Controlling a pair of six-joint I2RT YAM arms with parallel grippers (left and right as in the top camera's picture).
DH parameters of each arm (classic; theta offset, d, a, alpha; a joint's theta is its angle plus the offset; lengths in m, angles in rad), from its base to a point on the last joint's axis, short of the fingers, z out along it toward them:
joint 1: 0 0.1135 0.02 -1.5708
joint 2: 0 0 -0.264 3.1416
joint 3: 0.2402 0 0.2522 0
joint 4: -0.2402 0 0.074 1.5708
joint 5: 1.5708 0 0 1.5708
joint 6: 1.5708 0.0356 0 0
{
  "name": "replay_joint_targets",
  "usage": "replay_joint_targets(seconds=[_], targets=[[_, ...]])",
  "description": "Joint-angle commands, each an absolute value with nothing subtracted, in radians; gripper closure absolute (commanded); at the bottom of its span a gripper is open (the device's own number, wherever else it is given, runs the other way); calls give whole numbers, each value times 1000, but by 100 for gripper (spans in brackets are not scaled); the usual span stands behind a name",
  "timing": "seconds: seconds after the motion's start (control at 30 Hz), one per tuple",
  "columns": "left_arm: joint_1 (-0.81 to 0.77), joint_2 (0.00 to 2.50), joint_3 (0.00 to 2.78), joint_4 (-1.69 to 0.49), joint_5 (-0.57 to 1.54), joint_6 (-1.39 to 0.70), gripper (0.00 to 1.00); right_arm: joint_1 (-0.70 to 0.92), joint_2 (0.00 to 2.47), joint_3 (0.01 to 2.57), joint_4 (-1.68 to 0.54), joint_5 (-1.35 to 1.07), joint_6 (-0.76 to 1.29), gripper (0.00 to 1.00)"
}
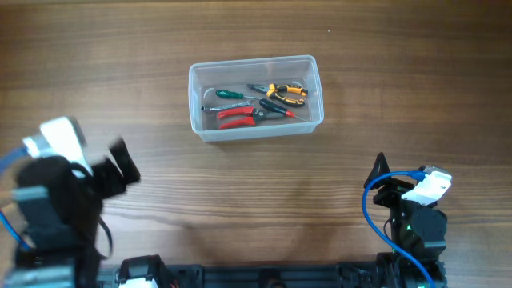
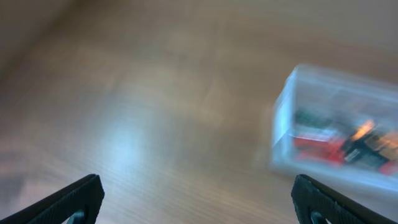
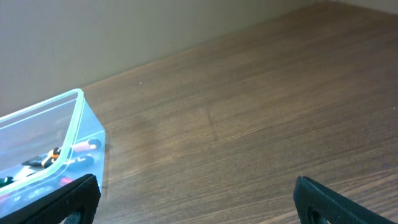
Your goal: Pack container
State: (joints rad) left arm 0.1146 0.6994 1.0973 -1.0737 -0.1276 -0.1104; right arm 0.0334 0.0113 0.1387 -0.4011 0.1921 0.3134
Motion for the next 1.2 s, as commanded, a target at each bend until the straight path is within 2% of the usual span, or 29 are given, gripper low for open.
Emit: replay_joint_targets(seconds=[0.0, 0.13, 0.27, 0.33, 0.5, 0.67, 1.17], targets=[[137, 565, 834, -1084, -199, -102, 0, 28, 3, 135, -397, 210, 317, 0], [137, 477, 738, -749, -114, -174, 0, 28, 2, 135, -397, 210, 317, 0], [136, 470, 532, -339, 70, -416, 0, 28, 2, 135, -397, 210, 317, 0], [124, 461, 433, -244, 105, -509, 0, 28, 2, 135, -397, 210, 317, 0], [80, 292, 236, -218, 104, -536, 0, 28, 3, 135, -397, 210, 317, 0], [80, 145, 209, -312, 99, -531, 0, 28, 2, 135, -398, 210, 317, 0], [18, 65, 100, -323, 29, -529, 0, 28, 3, 135, -397, 210, 317, 0]])
